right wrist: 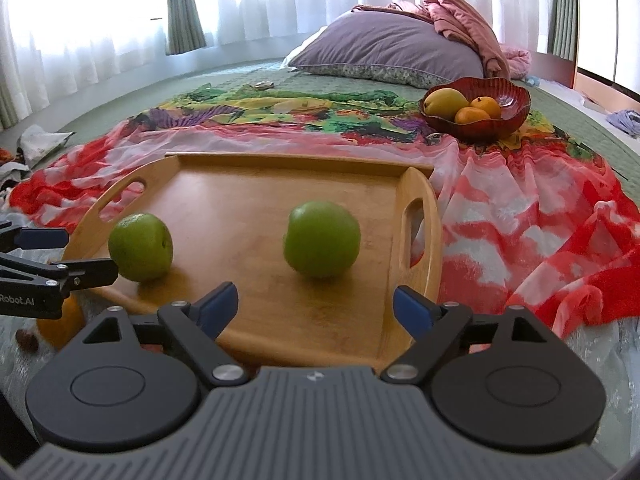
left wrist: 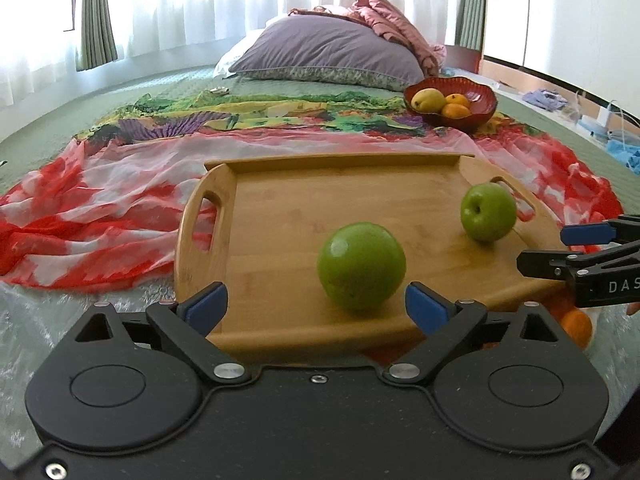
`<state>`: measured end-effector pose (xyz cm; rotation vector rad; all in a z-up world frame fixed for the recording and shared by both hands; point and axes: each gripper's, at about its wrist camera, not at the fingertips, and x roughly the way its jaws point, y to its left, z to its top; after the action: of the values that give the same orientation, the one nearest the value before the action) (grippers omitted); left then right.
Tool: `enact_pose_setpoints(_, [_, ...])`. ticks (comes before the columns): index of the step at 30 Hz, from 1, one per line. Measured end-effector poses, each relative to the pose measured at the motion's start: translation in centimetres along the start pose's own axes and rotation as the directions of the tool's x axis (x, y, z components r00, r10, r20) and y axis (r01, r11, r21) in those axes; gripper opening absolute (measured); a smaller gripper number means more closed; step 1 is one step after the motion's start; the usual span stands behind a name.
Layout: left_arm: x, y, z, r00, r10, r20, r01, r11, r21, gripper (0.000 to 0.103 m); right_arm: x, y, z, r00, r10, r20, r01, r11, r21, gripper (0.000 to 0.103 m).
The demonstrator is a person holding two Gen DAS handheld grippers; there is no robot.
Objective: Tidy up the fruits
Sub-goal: 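Withdraw both open tools from the tray back toward the fruits, then grasp a brown date with the left tool while the right tool grasps a tangerine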
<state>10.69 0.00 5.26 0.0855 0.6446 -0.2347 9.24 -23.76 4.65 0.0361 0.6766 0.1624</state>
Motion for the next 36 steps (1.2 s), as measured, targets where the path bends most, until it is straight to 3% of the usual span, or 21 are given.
enact_pose_setpoints(22, [-6.7,0.8,-7.0,0.996,0.033,0.082,-0.036,0.999,0.040,0.095,-4.8,2.5,-6.0,0.993,-0.051,0.106,0.064,0.989,-0.129,0.094])
enact_pose_setpoints(30, [-7.8,2.0,-8.8,0.997,0.042,0.062,-0.043,0.999,0.009,0.067,-5.6,2.8,-7.4,0.991,-0.036,0.128,0.052,0.991,-0.124,0.094])
enact_pose_setpoints(36, [-7.5,2.4,-9.7,0.997,0.059,0.044,-0.059,0.998,-0.003,0.051,-5.8,3.0,-7.9,0.992,-0.036,0.120,0.052,0.990,-0.131,0.085])
